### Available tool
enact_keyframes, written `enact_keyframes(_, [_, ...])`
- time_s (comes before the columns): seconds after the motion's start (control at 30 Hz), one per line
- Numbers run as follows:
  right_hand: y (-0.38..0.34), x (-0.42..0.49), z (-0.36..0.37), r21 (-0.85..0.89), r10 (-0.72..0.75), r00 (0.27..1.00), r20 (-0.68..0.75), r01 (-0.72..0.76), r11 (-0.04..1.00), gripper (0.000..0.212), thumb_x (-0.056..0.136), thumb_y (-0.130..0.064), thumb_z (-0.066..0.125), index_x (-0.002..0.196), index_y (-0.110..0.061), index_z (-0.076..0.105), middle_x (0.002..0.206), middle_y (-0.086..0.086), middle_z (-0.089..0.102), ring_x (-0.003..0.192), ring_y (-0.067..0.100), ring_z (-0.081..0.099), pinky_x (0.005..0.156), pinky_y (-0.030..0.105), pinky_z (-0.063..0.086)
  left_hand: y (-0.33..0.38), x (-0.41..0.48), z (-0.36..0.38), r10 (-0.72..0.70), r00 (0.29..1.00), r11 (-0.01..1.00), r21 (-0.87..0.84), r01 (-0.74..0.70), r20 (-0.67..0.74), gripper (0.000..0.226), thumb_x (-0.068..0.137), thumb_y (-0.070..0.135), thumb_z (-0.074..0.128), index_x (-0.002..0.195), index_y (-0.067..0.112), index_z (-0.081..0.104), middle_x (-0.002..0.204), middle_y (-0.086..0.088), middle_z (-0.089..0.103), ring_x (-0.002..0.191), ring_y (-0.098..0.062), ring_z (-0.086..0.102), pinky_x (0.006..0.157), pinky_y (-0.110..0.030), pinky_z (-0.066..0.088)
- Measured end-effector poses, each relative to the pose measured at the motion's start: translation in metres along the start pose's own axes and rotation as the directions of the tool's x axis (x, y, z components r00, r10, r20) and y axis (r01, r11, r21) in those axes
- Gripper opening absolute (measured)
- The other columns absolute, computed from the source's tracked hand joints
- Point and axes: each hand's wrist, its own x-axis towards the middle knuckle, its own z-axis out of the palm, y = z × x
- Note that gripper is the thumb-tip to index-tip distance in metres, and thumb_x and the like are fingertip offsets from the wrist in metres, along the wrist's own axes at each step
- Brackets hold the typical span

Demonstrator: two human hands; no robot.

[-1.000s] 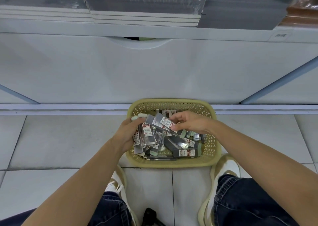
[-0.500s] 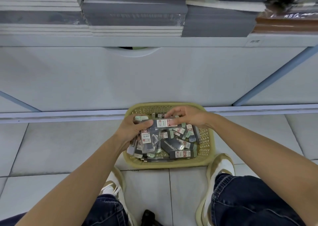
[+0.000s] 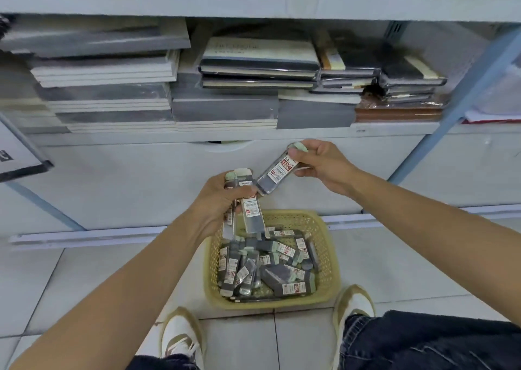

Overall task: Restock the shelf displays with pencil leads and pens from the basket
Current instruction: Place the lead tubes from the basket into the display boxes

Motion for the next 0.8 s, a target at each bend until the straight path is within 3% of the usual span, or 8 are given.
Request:
enact_keyframes(0.1, [-0.066,-0.013,-0.017,-0.092,-0.142,0.989,0.039,0.145,0.985,0.012,0.086,-0.015,0.069,0.098,-0.013,0.068,0.086,0.001,0.074,0.08,0.012,0.069,0.067,0.021,0.056,0.048,-0.006,0.012,0.104,0.994,0.995,-0.006,-0.104,0.043,0.025,0.08,0.001,0.071,0.102,0.009,0.065,0.082,-0.005,0.074,0.067,-0.013,0.071,0.039,-0.017,0.039])
enact_keyframes(0.27, [-0.176,-0.048,-0.051,-0.216,-0.344,0.939,-0.004,0.335,0.917,0.026,0.076,-0.025,0.074,0.098,-0.012,0.069,0.091,0.007,0.076,0.088,0.016,0.072,0.068,0.02,0.056,0.134,-0.02,0.042,0.227,0.966,0.965,0.102,-0.24,0.123,0.025,0.077,0.007,0.076,0.098,0.008,0.062,0.078,-0.011,0.075,0.057,-0.012,0.068,0.042,-0.017,0.043])
enact_keyframes(0.4, [-0.252,-0.076,-0.085,-0.301,-0.515,0.855,-0.066,0.475,0.827,0.026,0.076,-0.031,0.073,0.095,-0.013,0.07,0.092,0.005,0.076,0.085,0.016,0.072,0.067,0.02,0.057,0.194,-0.029,0.074,0.363,0.924,0.923,0.087,-0.374,0.123,0.035,0.064,0.017,0.082,0.096,0.011,0.067,0.08,-0.006,0.075,0.062,-0.011,0.07,0.047,-0.019,0.048])
enact_keyframes(0.5, [-0.298,-0.088,-0.114,-0.381,-0.623,0.773,-0.122,0.543,0.748,0.016,0.085,-0.025,0.068,0.095,-0.012,0.07,0.084,-0.001,0.076,0.077,0.012,0.07,0.069,0.021,0.057,0.228,-0.031,0.096,0.442,0.885,0.889,0.062,-0.454,0.143,0.039,0.058,0.021,0.082,0.095,0.013,0.069,0.081,-0.001,0.076,0.061,-0.007,0.068,0.043,-0.015,0.044])
enact_keyframes(0.6, [-0.334,-0.09,-0.145,-0.465,-0.72,0.667,-0.191,0.585,0.665,0.006,0.091,-0.013,0.065,0.096,-0.01,0.067,0.079,-0.003,0.074,0.077,0.011,0.07,0.074,0.023,0.057,0.25,-0.028,0.115,0.473,0.867,0.876,0.018,-0.481,0.158,0.037,0.06,0.016,0.081,0.095,0.012,0.067,0.082,-0.003,0.077,0.065,-0.011,0.072,0.043,-0.017,0.047])
enact_keyframes(0.67, [-0.352,-0.089,-0.163,-0.548,-0.769,0.605,-0.208,0.579,0.604,0.01,0.092,-0.01,0.063,0.102,-0.007,0.065,0.083,0.002,0.071,0.081,0.014,0.068,0.083,0.031,0.057,0.261,-0.024,0.124,0.483,0.862,0.871,0.018,-0.491,0.152,0.03,0.067,0.008,0.08,0.094,0.01,0.066,0.076,-0.002,0.075,0.057,-0.01,0.068,0.041,-0.017,0.046])
enact_keyframes(0.8, [-0.367,-0.077,-0.19,-0.69,-0.771,0.594,-0.23,0.459,0.559,0.014,0.092,-0.006,0.062,0.104,0.0,0.062,0.097,0.017,0.063,0.09,0.026,0.062,0.083,0.034,0.055,0.278,-0.015,0.136,0.5,0.853,0.851,0.097,-0.516,0.147,0.027,0.073,0.008,0.081,0.095,0.011,0.066,0.082,-0.009,0.075,0.055,-0.014,0.057,0.041,-0.021,0.043])
